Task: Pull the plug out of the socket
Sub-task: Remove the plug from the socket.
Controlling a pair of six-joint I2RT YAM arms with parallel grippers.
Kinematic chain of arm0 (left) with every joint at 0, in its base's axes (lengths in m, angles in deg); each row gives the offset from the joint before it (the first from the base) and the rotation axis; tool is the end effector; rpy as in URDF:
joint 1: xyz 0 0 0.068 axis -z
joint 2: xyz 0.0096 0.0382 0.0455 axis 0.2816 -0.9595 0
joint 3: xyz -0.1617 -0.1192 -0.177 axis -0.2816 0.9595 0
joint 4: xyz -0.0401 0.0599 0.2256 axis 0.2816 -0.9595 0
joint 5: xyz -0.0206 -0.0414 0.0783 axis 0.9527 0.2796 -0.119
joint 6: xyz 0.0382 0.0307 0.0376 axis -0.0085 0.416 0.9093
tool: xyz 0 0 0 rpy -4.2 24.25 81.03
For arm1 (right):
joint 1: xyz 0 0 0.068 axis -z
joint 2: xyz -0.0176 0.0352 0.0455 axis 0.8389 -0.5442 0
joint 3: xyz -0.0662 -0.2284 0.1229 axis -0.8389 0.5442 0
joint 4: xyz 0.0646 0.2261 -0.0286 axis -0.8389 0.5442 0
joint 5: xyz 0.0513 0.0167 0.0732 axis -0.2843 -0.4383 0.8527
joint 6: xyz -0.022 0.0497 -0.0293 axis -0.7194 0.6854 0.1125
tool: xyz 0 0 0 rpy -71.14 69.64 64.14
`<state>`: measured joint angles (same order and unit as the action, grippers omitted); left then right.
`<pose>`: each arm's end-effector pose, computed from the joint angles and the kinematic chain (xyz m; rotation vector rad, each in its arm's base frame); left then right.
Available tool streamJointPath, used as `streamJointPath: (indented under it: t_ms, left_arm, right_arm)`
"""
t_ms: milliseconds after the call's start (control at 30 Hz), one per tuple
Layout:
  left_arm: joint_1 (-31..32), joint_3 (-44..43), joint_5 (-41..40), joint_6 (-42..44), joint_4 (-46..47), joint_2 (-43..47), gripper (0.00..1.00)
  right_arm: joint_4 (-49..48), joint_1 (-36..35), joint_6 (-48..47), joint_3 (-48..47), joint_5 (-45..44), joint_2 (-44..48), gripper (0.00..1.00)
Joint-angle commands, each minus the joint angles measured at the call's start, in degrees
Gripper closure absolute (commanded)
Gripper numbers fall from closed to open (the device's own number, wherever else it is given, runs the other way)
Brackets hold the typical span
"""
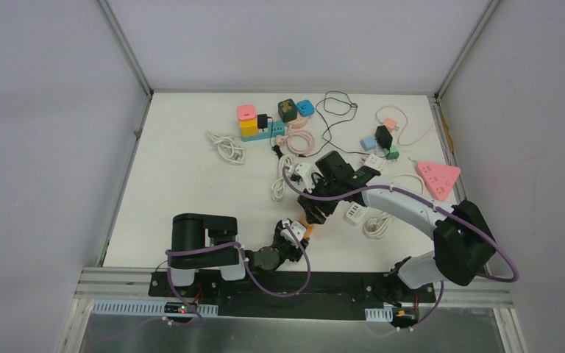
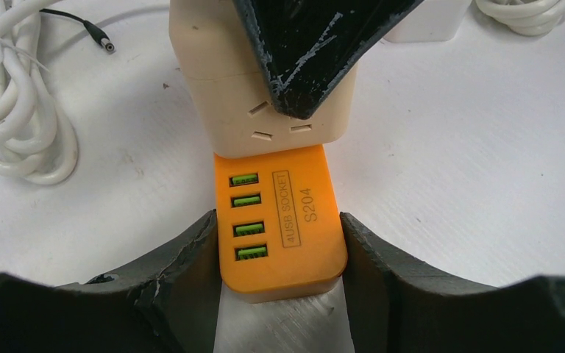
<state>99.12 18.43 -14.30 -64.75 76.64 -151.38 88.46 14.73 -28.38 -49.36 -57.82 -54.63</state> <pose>0.0626 -0.2654 0.1218 0.7321 1.5718 -0.5015 0.1850 0.1897 0.2169 -1.4239 2.2761 0.6015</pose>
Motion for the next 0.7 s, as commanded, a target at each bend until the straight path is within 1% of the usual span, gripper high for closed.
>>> streamJointPath:
  t_ms: [0, 133, 300, 400, 500, 667]
  left_arm:
    - [-0.6, 0.4, 0.8, -2.6, 1.6, -0.3, 1.00]
    - [-0.6, 0.7, 0.7, -2.8, 1.5, -0.1, 1.00]
    - [-0.7, 0.5, 1.7, -2.4, 1.6, 0.1, 1.00]
    - [-0.8, 0.1, 2.7, -2.1, 1.6, 0.1, 1.00]
    - [-1.0, -0.4, 3.5, -1.9, 1.5, -0.2, 1.00]
    - [-1.3, -0.4, 3.6, -2.4, 1.5, -0.5, 1.00]
  right_arm:
    - [2.0, -4.7, -2.0, -0.4, 4.8, -0.7, 1.00]
    - [2.9, -4.2, -2.4, -1.4, 2.0, -1.4, 1.00]
    - [3.4, 2.1, -2.1, -1.1, 2.2, 0.6, 1.00]
    - [3.2, 3.6, -1.9, -1.1, 1.9, 1.2, 1.00]
    - [3.6, 3.0, -2.0, -1.4, 4.0, 0.0, 1.00]
    - [3.5, -1.8, -3.5, -1.0, 6.2, -0.3, 1.00]
